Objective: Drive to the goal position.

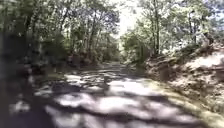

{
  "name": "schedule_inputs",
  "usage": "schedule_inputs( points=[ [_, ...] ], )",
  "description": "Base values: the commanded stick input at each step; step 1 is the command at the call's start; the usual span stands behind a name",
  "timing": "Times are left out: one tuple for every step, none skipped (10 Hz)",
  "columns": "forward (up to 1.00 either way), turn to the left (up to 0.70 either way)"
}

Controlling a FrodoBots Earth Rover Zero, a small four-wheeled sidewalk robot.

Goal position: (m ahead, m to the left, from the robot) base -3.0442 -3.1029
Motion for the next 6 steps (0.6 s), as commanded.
schedule_inputs(
  points=[
    [0.45,0.0],
    [0.45,0.0],
    [0.45,0.0],
    [0.45,0.0],
    [0.45,0.0],
    [0.45,0.0]
  ],
)
